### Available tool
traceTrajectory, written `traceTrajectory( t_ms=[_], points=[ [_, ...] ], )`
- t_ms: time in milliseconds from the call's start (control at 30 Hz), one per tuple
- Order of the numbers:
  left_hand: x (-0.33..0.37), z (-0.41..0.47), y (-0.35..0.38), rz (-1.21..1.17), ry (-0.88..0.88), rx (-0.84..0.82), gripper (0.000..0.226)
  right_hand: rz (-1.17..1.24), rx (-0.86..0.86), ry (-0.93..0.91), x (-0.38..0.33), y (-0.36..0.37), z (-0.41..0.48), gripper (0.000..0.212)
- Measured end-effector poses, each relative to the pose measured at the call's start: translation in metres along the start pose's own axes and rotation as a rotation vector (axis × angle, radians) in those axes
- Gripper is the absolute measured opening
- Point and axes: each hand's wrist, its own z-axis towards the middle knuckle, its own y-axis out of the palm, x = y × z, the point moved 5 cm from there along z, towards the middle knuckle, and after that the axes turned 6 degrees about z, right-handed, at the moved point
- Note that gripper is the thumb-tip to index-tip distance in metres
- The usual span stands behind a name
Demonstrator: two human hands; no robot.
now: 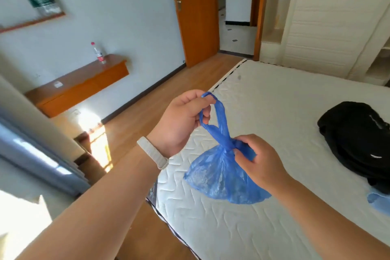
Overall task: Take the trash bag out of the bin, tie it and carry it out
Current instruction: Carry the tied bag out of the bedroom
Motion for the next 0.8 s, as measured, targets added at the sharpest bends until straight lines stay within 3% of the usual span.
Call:
traceTrajectory(
  t_ms=[433, 800],
  points=[
    [0.002, -0.077, -0.176, 0.219, 0.069, 0.505, 0.012, 0.128, -0.187, -0.141, -0.066, 0.168, 0.061, 0.013],
    [-0.041, -0.095, -0.386, 0.222, 0.03, 0.59, 0.011, 0.043, -0.287, -0.158, -0.112, 0.342, 0.116, 0.014]
  ],
)
